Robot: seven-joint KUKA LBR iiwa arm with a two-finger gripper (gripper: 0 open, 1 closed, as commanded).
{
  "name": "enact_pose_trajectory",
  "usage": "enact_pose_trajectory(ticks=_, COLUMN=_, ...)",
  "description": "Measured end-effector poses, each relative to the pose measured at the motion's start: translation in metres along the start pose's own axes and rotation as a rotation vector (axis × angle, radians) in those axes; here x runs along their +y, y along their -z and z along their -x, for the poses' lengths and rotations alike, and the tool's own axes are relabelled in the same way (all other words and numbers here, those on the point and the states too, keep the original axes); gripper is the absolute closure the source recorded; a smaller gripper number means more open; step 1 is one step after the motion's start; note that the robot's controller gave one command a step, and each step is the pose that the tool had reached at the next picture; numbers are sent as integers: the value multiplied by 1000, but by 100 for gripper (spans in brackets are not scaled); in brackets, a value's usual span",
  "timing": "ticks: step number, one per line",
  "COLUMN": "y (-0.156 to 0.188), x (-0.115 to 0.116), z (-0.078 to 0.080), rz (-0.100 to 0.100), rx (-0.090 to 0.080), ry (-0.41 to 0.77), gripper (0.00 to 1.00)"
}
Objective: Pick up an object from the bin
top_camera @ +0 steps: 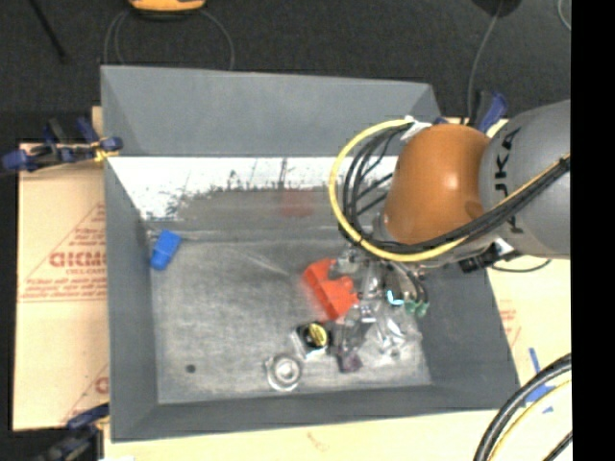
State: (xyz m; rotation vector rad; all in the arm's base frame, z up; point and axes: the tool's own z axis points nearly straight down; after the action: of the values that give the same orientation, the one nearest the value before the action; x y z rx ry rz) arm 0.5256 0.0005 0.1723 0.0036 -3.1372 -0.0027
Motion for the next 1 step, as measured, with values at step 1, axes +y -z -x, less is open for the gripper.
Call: enact_pose_trajectory(ticks=1, y=-58, x=-32, z=42, rz=-1, rx=-8, ry=-57, gripper=0)
